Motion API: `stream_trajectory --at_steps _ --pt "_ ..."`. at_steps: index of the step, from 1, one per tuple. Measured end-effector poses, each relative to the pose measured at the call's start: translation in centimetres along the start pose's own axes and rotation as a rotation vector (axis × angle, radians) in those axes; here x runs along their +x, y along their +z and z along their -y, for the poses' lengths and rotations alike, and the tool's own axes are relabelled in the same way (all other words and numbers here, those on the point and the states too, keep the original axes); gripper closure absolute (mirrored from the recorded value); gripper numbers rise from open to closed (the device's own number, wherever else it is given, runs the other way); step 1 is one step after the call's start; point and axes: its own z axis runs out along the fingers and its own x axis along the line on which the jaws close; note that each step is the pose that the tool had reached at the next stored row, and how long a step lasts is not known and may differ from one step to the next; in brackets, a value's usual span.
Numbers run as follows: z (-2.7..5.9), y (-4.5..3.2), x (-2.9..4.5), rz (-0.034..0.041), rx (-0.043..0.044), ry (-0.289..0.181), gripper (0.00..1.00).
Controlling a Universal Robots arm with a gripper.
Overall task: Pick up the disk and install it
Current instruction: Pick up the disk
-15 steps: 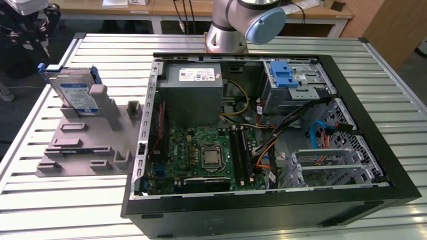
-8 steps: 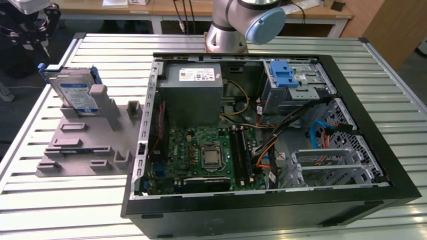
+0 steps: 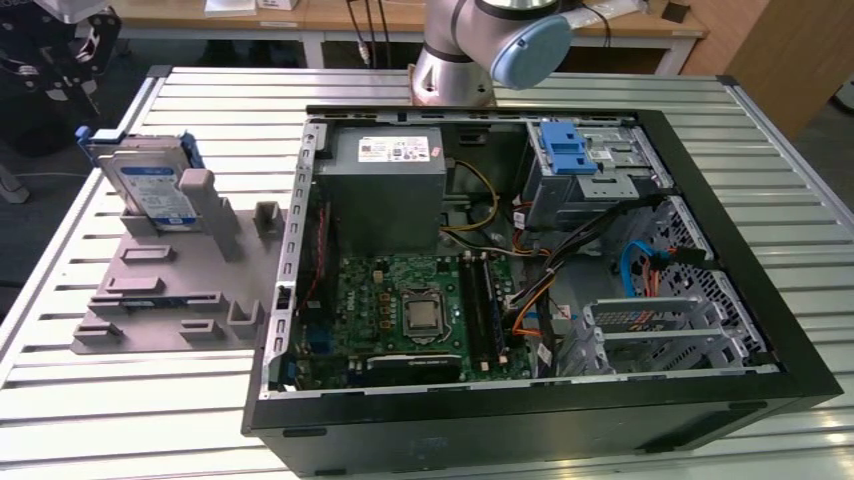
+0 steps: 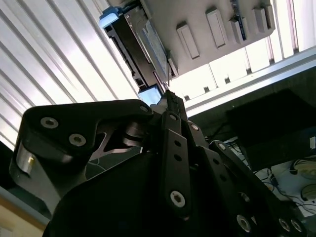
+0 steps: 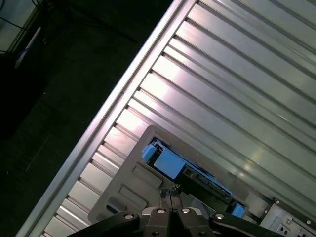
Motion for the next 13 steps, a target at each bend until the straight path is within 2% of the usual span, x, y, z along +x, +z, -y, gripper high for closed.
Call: stream_trajectory --at_steps 13 --pt "0.00 0.01 0.00 -0.0057 0.0011 -0.135 0.89"
